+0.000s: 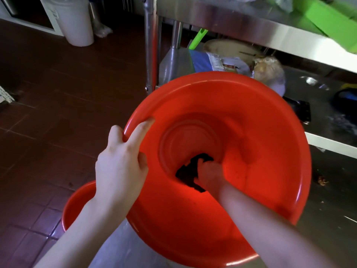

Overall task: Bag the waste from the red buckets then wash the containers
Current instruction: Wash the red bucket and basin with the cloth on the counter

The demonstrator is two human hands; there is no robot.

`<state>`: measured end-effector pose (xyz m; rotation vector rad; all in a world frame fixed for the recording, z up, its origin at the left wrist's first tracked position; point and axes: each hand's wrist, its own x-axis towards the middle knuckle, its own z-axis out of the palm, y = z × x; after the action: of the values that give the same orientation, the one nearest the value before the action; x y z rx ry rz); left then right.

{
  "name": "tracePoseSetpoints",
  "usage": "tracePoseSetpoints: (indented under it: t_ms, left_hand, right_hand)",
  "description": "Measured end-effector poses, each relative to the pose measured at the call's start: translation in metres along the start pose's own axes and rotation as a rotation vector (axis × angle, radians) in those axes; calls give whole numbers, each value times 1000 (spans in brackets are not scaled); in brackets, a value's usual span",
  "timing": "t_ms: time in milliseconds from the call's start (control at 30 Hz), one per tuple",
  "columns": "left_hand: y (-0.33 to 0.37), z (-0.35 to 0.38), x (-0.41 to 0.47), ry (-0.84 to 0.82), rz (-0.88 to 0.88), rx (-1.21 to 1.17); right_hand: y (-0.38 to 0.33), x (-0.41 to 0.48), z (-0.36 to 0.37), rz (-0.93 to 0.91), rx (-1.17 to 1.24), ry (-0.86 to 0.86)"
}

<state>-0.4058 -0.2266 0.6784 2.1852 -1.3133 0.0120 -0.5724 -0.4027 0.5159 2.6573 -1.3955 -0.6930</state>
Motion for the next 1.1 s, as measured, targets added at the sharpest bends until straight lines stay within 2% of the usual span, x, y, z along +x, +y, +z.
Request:
tracePoseSetpoints:
  t_ms: [133, 200, 333, 467, 600, 767, 933, 1100]
  left_hand:
    - [-4, -1, 4, -4, 5, 21]
    - [-5, -1, 4, -4, -6, 27]
    - [2, 1, -2, 13, 8, 29]
    - [9, 5, -11, 28, 42, 41]
    - [9, 6, -11, 39, 27, 33]
    - [18, 7, -16, 55, 28, 16]
    - [21, 7, -22, 60, 34, 18]
    - [16, 8, -25, 68, 20, 20]
  right_hand:
    - [-53, 2, -1, -325, 4, 54]
    - [-69, 15, -13, -387, -34, 148]
    - [-65, 46, -47, -416, -91, 351]
    - [-19, 61, -67, -259, -79, 481]
    - [41, 59, -60, -71, -183, 383]
    - [56, 24, -23, -48, -220, 99]
    - [11, -5, 5, -176, 86, -102]
    - [-50, 3, 3, -162, 503, -116]
